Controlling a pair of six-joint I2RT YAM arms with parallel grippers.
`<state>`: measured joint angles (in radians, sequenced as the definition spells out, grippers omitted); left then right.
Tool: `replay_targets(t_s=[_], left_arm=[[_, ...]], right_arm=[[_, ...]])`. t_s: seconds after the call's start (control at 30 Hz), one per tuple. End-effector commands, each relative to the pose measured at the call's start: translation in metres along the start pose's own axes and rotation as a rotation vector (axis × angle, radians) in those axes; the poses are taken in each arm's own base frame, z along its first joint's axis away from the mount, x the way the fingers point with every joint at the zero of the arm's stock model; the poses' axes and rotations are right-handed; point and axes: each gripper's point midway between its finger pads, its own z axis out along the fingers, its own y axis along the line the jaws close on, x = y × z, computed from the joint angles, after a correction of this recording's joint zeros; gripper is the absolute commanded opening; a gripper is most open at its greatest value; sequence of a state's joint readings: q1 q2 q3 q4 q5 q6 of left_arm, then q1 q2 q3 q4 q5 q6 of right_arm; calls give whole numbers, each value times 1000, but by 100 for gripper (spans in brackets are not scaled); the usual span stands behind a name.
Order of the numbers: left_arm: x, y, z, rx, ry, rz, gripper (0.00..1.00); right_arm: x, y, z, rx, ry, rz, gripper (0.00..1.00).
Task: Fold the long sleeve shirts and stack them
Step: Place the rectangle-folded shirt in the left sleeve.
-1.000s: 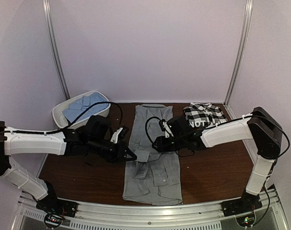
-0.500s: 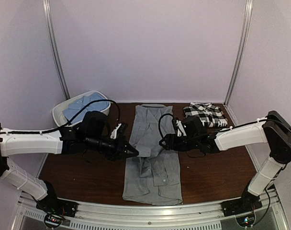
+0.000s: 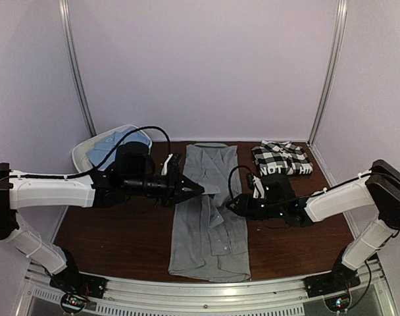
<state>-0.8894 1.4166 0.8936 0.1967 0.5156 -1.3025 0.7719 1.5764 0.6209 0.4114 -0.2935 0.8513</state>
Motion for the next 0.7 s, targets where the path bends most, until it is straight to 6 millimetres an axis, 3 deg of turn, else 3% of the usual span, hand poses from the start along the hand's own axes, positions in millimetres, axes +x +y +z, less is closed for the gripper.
replay_targets(t_s=[0.0, 0.13, 0.27, 0.37, 0.53, 0.67], left_arm=[[-30, -56, -2, 208, -83, 10, 0], [-45, -77, 2, 298, -110, 4, 0], [-60, -92, 5, 377, -135, -22, 0], [-68, -97, 1, 436, -171, -52, 0], [-75, -98, -7, 495, -222, -100, 0], [-74, -92, -15, 500, -250, -121, 0]], right_arm=[[8, 26, -8, -95, -35, 6, 38], [30, 43, 1, -122, 0, -7, 33], [32, 64, 11, -212, -11, 37, 33], [22, 70, 16, -259, -64, 85, 37], [-8, 69, 18, -358, -196, 210, 54], [-38, 66, 1, -501, -335, 342, 61]])
